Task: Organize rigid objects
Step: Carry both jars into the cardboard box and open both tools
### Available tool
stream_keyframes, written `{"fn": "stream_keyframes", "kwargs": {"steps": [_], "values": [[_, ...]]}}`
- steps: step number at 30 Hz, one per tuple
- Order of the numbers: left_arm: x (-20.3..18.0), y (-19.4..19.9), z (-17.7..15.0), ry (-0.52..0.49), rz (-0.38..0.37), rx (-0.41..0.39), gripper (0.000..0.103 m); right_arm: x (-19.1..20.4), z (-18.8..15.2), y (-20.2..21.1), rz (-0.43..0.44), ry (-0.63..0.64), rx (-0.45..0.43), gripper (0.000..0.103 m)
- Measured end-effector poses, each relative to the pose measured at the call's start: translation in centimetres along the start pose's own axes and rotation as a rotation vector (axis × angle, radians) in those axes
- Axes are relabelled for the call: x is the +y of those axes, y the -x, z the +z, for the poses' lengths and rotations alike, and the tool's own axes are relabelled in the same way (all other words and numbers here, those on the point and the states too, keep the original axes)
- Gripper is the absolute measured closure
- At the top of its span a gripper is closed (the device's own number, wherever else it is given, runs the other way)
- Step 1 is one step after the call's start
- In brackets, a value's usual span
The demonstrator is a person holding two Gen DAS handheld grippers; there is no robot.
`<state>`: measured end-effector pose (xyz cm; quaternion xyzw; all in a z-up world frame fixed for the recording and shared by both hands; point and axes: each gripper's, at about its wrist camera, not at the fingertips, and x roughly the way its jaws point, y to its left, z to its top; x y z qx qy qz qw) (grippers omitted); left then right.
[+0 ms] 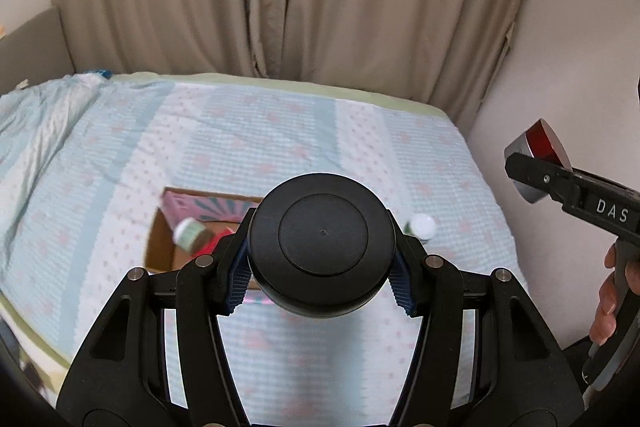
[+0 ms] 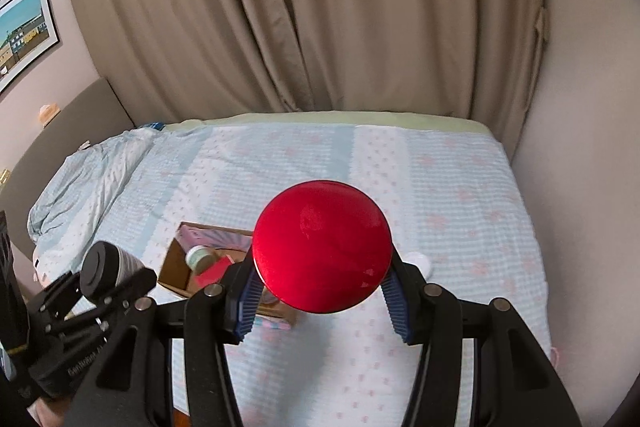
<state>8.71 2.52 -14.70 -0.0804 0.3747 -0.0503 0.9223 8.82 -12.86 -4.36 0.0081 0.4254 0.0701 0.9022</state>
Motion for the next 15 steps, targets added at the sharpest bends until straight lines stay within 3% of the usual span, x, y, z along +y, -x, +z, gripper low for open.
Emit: {"fn": "stream_keyframes", "kwargs": {"steps": [8, 15], "values": [[9.2, -3.9, 3.7, -0.049, -0.024, 0.072, 0.049, 6.9, 1.3, -6.6, -0.022, -0.045, 0.069, 0.054], [15.9, -10.1, 5.8, -0.101, -0.071, 0.185, 0.049, 11.4, 1.5, -12.9, -0.036, -0.143, 0.147, 0.054]]}}
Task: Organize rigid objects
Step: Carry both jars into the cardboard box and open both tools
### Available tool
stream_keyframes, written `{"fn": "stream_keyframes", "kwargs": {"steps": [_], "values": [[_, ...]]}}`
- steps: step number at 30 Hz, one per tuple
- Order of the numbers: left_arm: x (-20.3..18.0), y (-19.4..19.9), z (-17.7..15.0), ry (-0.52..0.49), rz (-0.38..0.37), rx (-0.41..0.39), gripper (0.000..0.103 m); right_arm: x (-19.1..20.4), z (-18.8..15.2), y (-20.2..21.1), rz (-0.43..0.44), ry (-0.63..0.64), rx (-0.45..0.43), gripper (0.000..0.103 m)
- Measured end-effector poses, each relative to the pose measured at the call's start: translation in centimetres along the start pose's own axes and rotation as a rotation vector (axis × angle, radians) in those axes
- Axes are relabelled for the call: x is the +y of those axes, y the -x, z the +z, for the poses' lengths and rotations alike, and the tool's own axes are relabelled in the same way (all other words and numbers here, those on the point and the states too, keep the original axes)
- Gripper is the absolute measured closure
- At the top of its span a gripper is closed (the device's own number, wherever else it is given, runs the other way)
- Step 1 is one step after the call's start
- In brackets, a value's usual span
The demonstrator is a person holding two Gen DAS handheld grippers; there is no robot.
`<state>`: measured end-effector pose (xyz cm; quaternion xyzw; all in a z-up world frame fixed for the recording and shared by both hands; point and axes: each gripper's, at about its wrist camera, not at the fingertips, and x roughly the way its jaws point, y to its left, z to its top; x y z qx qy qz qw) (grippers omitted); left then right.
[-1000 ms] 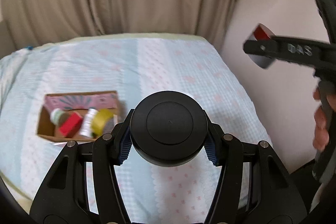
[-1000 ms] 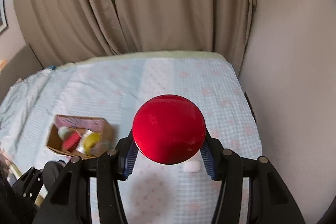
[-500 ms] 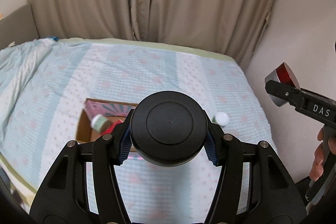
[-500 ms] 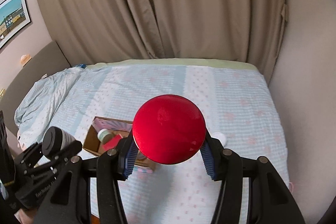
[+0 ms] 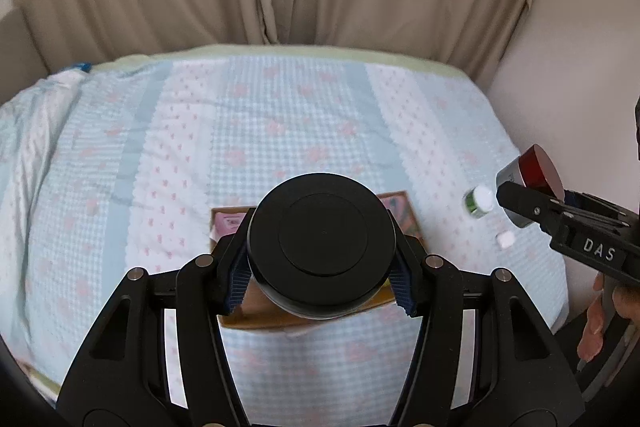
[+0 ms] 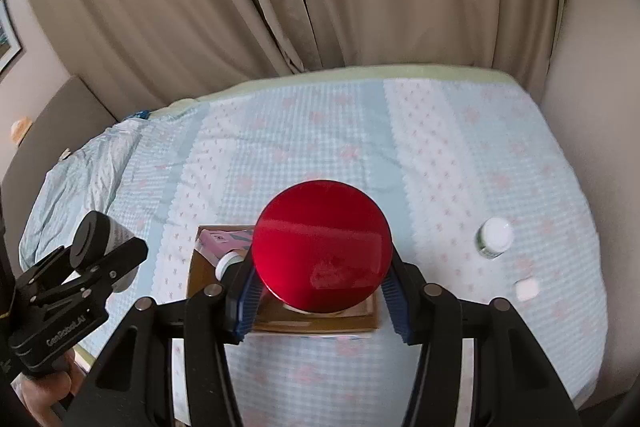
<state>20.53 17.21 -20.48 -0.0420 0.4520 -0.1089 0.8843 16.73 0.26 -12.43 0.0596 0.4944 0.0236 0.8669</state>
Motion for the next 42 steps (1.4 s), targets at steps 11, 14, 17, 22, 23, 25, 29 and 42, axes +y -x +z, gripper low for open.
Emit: {"fn": "stream_keyframes", "kwargs": {"steps": [11, 14, 17, 22, 23, 25, 29, 42], "values": [[5.2, -11.0, 0.9, -0.041, -0.027, 0.166, 0.049, 5.1, -1.9, -9.4, 0.0, 0.039, 0.152, 0.054], [5.7, -14.0, 0.7, -0.056, -0.026, 0.207, 0.049, 5.9, -3.2, -12.2, 0.018, 0.069, 0.208, 0.054], [5.8, -16.7, 0.2, -0.08, -0.028, 0.243, 0.049, 6.6, -4.7, -15.2, 0.034, 0.107, 0.257, 0.054], [5.6, -21.3, -1.0, -0.122, -0.034, 0.322, 0.049, 7.1, -7.9, -19.9, 0.051, 0.121, 0.342, 0.054], [5.5, -22.0, -1.3, -0.131, -0.037, 0.338, 0.049, 7.1, -8.4, -20.5, 0.05, 0.117, 0.352, 0.054], [5.3, -23.3, -1.9, -0.157, -0.042, 0.367, 0.049, 6.9, -9.2, -21.4, 0.05, 0.107, 0.361, 0.054], [5.0, -24.8, -2.6, -0.194, -0.049, 0.409, 0.049, 6.8, -10.5, -22.6, 0.04, 0.081, 0.373, 0.054], [3.6, -25.5, -2.2, -0.276, -0.078, 0.426, 0.0, 7.1, -12.8, -24.0, 0.115, 0.057, 0.353, 0.001]]}}
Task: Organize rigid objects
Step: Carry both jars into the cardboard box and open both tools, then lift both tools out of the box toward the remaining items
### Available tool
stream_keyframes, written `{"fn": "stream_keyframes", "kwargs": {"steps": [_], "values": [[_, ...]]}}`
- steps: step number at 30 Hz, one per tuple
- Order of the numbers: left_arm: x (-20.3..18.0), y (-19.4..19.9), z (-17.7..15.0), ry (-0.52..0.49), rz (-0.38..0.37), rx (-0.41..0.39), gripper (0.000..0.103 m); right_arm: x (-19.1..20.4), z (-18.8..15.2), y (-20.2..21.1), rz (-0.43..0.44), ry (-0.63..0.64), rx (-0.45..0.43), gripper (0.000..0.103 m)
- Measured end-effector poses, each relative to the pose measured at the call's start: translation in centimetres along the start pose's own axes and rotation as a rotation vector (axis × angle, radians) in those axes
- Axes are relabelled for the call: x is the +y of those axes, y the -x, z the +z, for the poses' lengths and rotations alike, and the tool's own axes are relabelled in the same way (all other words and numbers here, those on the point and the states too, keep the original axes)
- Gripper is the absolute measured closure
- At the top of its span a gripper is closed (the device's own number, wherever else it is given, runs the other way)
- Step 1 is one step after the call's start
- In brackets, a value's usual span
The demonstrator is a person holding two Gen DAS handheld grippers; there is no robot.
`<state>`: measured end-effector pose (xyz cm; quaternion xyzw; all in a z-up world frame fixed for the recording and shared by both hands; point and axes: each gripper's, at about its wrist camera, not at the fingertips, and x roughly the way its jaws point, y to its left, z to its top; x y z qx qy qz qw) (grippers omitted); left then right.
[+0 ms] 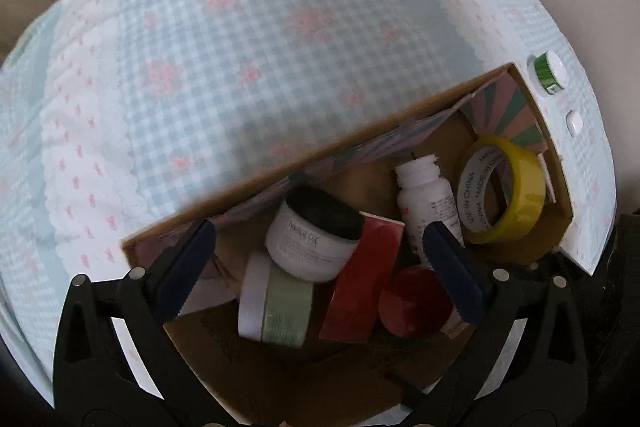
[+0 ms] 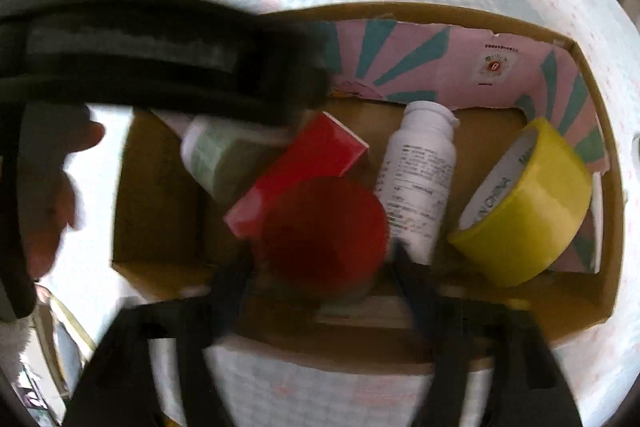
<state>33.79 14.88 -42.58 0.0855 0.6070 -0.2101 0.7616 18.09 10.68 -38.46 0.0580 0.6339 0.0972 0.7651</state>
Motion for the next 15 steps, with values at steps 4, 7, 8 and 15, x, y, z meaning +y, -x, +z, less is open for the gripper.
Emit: {"fn": "stream_keyframes", "kwargs": {"steps": [4, 7, 8, 15], "values": [[0.9, 0.7, -0.3, 0.03, -0.008, -0.015, 0.0, 0.2, -0.8, 0.7, -0.004, 0.013, -0.031, 0.0], [1.7, 1.2, -0.7, 0.053, -0.003, -0.021, 0.0, 0.2, -1.2, 0.9, -0.007, 0.012, -0.033, 0.0], [2.0, 1.4, -0.9, 0.063, -0.003, -0.024, 0.0, 0.3, -1.2, 1.2, -0.01, 0.013, -0.039, 0.0], [2.4, 5.1, -2.1, 0.094, 0.02, -0.068, 0.0, 1.0, -1.8, 3.6, -0.038, 0.02, -0.091, 0.0]]}}
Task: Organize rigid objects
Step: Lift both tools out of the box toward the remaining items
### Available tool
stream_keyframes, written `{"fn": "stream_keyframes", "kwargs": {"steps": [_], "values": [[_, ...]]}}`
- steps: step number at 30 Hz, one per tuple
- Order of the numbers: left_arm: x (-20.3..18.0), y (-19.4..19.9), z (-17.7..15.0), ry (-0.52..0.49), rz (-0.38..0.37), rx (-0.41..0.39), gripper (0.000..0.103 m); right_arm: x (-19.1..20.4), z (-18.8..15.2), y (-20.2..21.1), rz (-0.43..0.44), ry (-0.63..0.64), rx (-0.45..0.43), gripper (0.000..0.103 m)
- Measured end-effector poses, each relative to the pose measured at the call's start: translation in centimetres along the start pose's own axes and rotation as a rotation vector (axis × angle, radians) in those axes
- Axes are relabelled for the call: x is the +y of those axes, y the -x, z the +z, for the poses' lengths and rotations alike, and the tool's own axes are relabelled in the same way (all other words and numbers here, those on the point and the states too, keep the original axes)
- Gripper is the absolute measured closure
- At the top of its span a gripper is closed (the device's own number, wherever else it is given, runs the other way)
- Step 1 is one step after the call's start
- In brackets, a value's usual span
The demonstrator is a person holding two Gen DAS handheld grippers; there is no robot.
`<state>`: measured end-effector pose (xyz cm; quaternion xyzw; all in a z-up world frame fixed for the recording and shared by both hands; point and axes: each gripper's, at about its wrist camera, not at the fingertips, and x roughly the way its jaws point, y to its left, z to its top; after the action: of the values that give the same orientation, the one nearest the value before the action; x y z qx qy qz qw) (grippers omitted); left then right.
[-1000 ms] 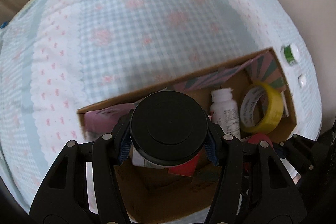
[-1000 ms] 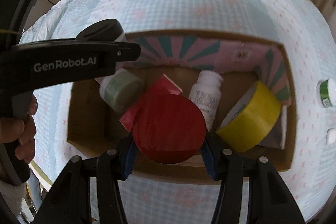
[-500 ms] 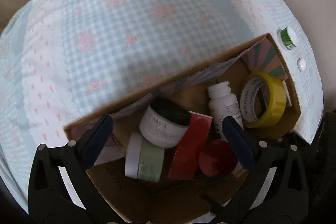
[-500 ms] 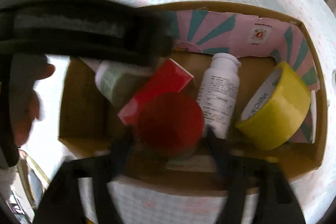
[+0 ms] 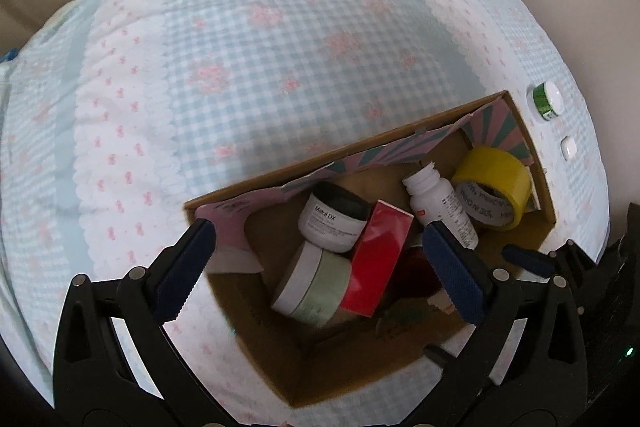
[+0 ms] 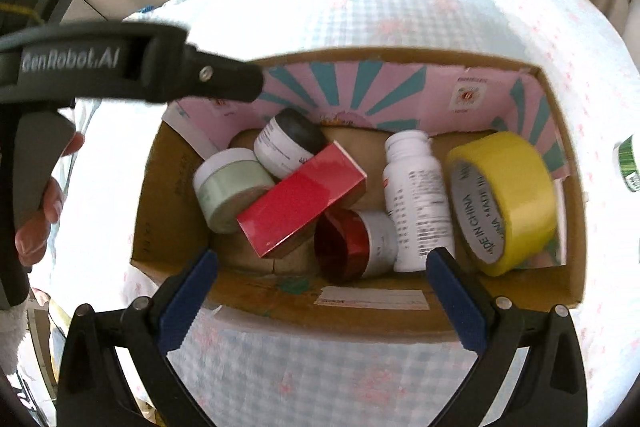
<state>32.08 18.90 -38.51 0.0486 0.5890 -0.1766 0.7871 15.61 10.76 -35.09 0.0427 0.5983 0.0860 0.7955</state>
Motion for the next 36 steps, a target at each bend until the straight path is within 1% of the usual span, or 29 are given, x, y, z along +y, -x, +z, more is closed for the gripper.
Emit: {"fn": "stream_keyframes", "kwargs": {"steps": [3, 7, 10, 13, 16, 19, 21, 22, 25, 28, 31, 33, 36], "values": [[0.0, 2.4, -0.6, 0.012, 0.016, -0.034, 0.0, 0.8, -0.1, 1.8, -0.017, 0.008, -0.02, 0.0], [-0.1, 6.4, -1.8, 0.031, 0.043, -0.082, 0.0, 0.6, 0.8, 5.1, -0.05, 0.016, -0.059, 0.0], [-0.5, 10.5, -3.2, 0.065, 0.057, -0.14, 0.0, 0.9, 1.3, 8.5, -0.073, 0.025, -0.105, 0.0], [-1.1, 14.2, -4.6, 0.095, 0.063, -0.206, 0.0, 1.3, 1.3, 12.9, -0.105, 0.043, -0.141, 0.0], [-2.4, 17.7, -6.4, 0.112, 0.092, -0.261, 0.0, 1.4, 1.5, 16.0, -0.114, 0.044, -0.158, 0.0], [-4.0, 20.2, -7.8, 0.115, 0.122, -0.31, 0.0, 0.7, 1.2, 19.8, -0.137, 0.021, -0.191, 0.0], [-5.3, 21.8, -8.6, 0.113, 0.138, -0.364, 0.0, 0.5, 0.9, 21.9, -0.176, 0.01, -0.215, 0.0], [-6.1, 22.4, -8.7, 0.106, 0.127, -0.382, 0.0, 0.3, 0.8, 23.0, -0.201, 0.007, -0.228, 0.0], [-8.0, 23.3, -8.7, 0.088, 0.112, -0.405, 0.0, -0.8, 0.1, 25.5, -0.236, 0.003, -0.26, 0.0], [-10.5, 24.0, -8.4, 0.066, 0.095, -0.432, 0.0, -2.7, -0.5, 27.4, -0.267, -0.022, -0.284, 0.0], [-13.7, 24.6, -8.0, 0.04, 0.087, -0.474, 0.0, -5.6, -1.3, 29.2, -0.315, -0.058, -0.308, 0.0], [-16.3, 24.9, -7.6, 0.028, 0.078, -0.493, 0.0, -8.0, -1.7, 30.7, -0.319, -0.086, -0.321, 0.0], [-20.2, 24.5, -6.7, 0.037, 0.095, -0.497, 0.0, -11.5, -2.1, 32.1, -0.323, -0.11, -0.336, 0.0]]}}
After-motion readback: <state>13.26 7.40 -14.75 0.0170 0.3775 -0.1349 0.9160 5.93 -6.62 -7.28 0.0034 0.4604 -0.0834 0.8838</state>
